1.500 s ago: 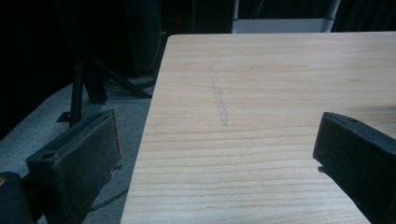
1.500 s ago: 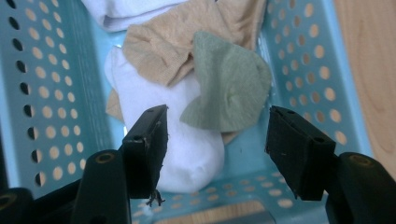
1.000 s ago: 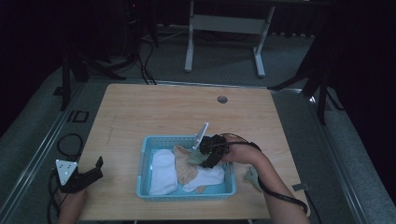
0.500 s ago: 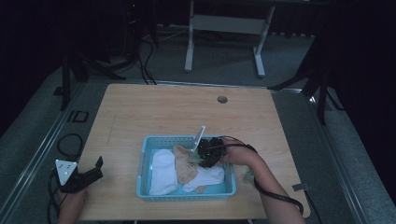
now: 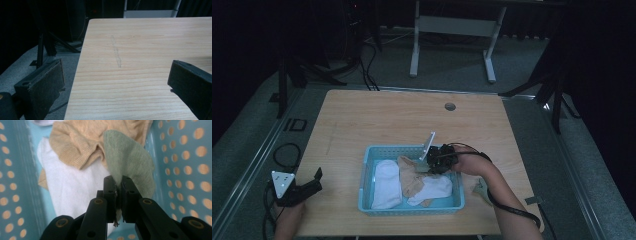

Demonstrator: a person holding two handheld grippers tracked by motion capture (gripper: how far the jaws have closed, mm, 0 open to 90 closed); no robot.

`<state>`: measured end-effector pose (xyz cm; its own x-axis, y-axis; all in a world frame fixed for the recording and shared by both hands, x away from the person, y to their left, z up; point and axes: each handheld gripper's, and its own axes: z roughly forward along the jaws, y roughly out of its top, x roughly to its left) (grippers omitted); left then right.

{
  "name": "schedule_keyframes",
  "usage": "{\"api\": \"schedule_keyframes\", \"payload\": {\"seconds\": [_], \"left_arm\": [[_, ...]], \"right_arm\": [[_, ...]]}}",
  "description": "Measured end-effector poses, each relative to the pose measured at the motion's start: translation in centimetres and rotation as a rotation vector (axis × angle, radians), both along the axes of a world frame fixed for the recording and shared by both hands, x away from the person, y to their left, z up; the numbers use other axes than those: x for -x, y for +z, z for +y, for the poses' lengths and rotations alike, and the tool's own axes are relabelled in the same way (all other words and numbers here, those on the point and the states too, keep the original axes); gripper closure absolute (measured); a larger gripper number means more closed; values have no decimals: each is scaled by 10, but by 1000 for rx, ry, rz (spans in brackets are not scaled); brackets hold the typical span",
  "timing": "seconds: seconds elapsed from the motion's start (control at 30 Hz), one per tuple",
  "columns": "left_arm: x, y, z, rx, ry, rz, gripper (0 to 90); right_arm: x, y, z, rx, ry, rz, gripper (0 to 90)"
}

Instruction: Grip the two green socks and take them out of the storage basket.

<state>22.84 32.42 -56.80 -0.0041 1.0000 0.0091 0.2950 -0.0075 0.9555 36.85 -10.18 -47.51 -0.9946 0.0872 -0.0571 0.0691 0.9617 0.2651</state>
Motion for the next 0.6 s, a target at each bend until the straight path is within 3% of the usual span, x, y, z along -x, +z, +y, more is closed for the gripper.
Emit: {"api": "schedule_keyframes", "payload": {"seconds": [0.6], "left_arm": [[0,0,0,-1,2,1,3]], "right_arm": [[12,59,-18,-77,15,-51,837]]}}
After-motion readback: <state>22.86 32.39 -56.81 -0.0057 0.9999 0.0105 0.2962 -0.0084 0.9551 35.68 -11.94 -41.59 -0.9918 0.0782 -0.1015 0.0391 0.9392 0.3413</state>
